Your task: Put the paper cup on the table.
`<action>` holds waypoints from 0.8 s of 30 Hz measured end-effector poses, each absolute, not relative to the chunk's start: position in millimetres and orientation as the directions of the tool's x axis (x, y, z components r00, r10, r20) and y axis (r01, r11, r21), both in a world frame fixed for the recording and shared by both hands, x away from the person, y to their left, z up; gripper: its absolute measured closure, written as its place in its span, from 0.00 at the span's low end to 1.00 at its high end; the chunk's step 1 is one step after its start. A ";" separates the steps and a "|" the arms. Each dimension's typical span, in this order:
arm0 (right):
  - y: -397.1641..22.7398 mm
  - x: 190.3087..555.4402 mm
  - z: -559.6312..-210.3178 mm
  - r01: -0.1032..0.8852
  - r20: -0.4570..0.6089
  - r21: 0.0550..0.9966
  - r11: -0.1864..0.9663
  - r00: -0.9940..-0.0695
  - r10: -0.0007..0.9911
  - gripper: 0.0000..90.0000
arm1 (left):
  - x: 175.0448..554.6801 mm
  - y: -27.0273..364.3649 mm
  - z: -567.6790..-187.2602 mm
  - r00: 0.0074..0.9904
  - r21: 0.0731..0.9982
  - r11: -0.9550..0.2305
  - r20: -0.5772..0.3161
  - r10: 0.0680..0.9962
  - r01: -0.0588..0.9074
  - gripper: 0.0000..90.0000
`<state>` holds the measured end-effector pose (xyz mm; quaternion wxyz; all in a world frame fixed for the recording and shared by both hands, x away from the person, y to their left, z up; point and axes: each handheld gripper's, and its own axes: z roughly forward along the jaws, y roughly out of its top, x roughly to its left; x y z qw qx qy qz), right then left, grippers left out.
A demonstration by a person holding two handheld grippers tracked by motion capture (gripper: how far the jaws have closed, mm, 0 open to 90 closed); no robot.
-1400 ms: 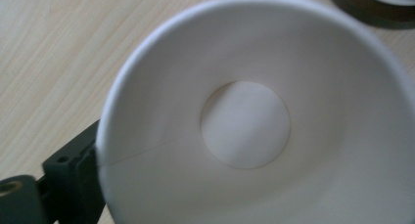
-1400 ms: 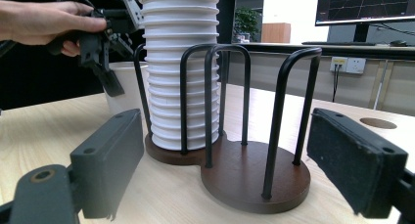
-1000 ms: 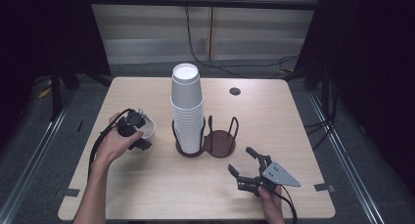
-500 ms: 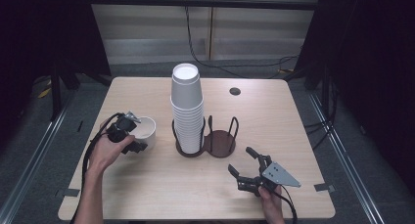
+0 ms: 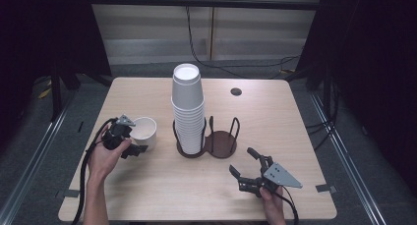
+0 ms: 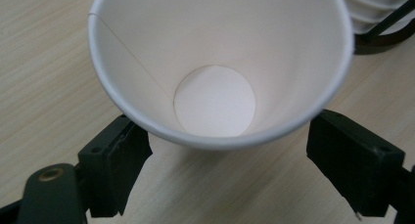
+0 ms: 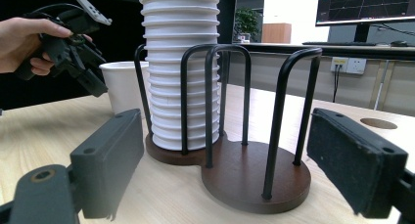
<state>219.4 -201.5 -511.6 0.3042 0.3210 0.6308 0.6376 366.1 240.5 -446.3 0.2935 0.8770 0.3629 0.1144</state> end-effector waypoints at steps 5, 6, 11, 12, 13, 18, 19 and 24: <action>-201.5 219.4 -511.6 0.017 0.026 1.000 -0.019 -0.609 0.793 0.15 | 354.0 245.2 -444.7 0.685 0.668 -0.497 -0.027 0.728 0.554 0.18; -201.5 219.4 -511.6 0.017 0.026 1.000 -0.019 -0.609 0.793 0.15 | 354.0 245.2 -444.7 0.685 0.668 -0.497 -0.027 0.728 0.554 0.18; -201.5 219.2 -511.6 0.017 0.026 1.000 -0.020 -0.609 0.793 0.15 | 337.6 248.7 -439.4 0.659 0.734 -0.453 0.010 0.752 0.506 0.18; -201.6 219.4 -511.6 0.015 0.025 1.000 -0.019 -0.609 0.793 0.15 | 337.6 248.7 -439.4 0.659 0.734 -0.453 0.010 0.752 0.506 0.18; -201.6 219.4 -511.6 0.017 0.025 1.000 -0.019 -0.609 0.793 0.15 | 331.5 249.9 -434.7 0.665 0.755 -0.441 0.010 0.747 0.484 0.18; -201.5 219.2 -511.6 0.017 0.026 1.000 -0.020 -0.609 0.793 0.15 | 320.5 254.5 -431.7 0.646 0.813 -0.358 -0.030 0.762 0.460 0.18; -201.5 219.2 -511.6 0.017 0.026 1.000 -0.020 -0.609 0.793 0.15 | 317.1 255.9 -433.3 0.639 0.829 -0.321 -0.055 0.767 0.457 0.18; -201.5 219.2 -511.6 0.017 0.026 1.000 -0.020 -0.609 0.793 0.15 | 306.5 255.3 -442.6 0.623 0.867 -0.236 -0.104 0.775 0.439 0.18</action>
